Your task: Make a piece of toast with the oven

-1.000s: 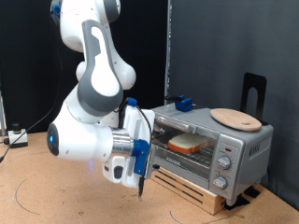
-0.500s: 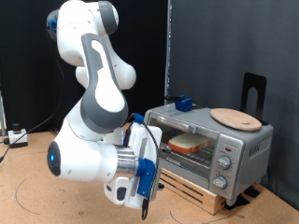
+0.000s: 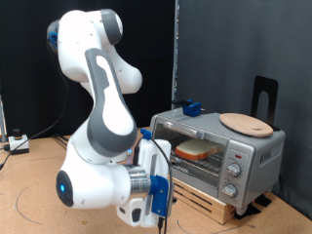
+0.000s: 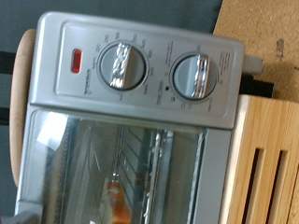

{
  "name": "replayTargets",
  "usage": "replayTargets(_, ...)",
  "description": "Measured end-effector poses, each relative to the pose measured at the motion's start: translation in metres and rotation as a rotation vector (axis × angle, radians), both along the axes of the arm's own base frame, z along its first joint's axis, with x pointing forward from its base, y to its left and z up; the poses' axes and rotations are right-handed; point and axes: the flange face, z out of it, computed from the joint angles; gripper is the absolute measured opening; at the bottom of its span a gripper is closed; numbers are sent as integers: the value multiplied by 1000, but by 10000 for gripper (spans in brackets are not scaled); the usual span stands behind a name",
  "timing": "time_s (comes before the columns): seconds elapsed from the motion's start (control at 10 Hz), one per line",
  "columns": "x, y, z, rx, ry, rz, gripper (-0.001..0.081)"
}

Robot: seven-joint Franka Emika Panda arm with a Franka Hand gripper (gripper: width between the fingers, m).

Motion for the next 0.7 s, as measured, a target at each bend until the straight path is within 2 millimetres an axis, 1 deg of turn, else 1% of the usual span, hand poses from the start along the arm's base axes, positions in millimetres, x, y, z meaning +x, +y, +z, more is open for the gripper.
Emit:
replayTargets(0.2, 17, 11, -9, 15, -13, 13, 807)
replayTargets(0.4, 27, 21, -18, 18, 2, 31, 807)
replayTargets(0.7, 25, 35, -34, 30, 40, 76, 807)
